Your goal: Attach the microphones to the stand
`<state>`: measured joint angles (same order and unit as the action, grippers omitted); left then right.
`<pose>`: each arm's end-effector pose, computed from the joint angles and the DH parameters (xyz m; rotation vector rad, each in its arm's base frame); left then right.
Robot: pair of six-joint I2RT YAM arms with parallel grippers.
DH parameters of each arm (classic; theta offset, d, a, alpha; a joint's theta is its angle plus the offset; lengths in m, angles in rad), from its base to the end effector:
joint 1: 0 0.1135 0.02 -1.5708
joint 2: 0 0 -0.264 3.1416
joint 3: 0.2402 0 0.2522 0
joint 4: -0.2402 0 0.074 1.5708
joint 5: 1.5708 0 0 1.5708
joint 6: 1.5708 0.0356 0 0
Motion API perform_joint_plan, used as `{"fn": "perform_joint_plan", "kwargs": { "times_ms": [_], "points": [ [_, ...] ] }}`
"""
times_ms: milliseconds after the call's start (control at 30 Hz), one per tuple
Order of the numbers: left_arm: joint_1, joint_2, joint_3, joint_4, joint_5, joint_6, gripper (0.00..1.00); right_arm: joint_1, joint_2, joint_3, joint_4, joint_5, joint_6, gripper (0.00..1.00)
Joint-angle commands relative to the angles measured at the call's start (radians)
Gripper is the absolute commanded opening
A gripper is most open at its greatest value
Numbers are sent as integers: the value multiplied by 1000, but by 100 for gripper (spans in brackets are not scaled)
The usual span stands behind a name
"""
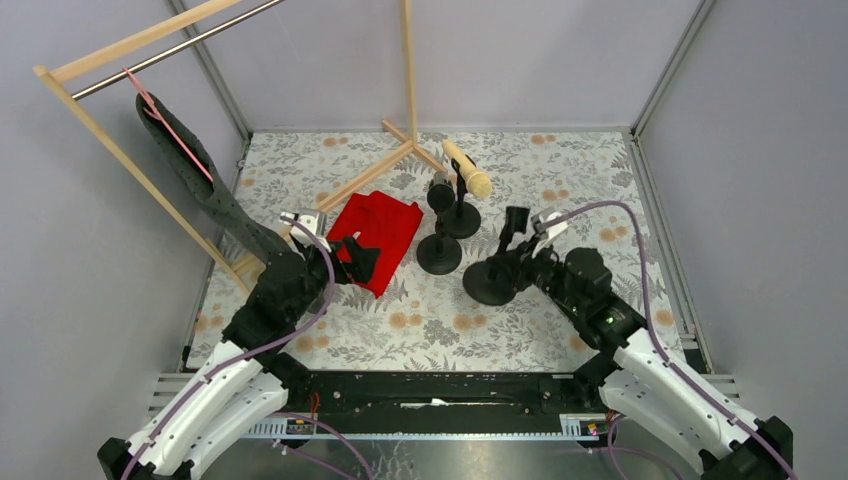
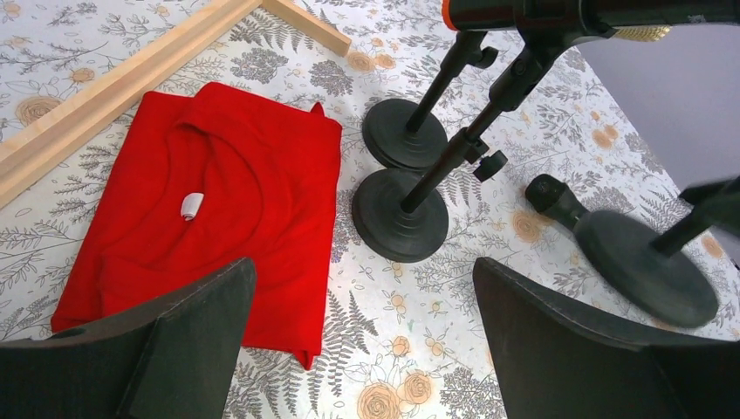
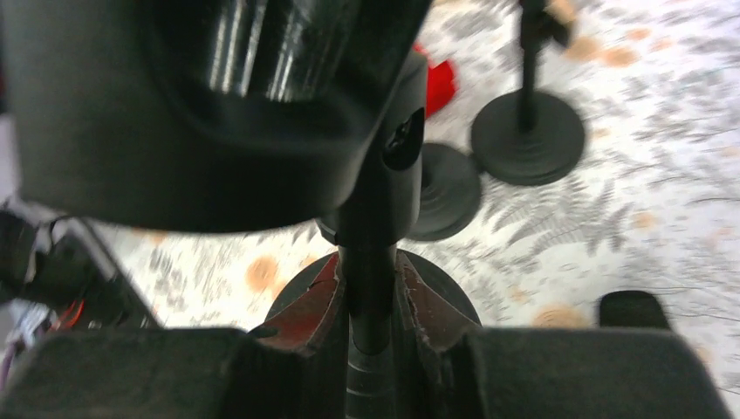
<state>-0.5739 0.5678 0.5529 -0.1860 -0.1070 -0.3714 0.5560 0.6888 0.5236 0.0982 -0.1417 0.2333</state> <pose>0.1284 -0.0785 0.2900 0.1040 1.8054 -0.5857 0.1474 0.0975 0.2929 -0.3805 1.6429 0.7153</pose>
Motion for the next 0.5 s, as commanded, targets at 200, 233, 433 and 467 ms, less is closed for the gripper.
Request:
{"fn": "perform_joint_plan", "kwargs": {
  "times_ms": [200, 233, 433, 467],
  "points": [
    [4, -7, 89, -70, -172, 137, 99, 204, 24, -187, 453, -180, -111, 0],
    [5, -11, 91, -75, -181, 153, 99, 220, 45, -206, 531, -192, -115, 0],
    [5, -30, 63, -74, -171, 160, 99, 320, 292, -231, 855, -186, -155, 0],
    [4, -32, 62, -78, -172, 160, 99, 338, 344, -225, 904, -186, -175, 0]
  ]
}}
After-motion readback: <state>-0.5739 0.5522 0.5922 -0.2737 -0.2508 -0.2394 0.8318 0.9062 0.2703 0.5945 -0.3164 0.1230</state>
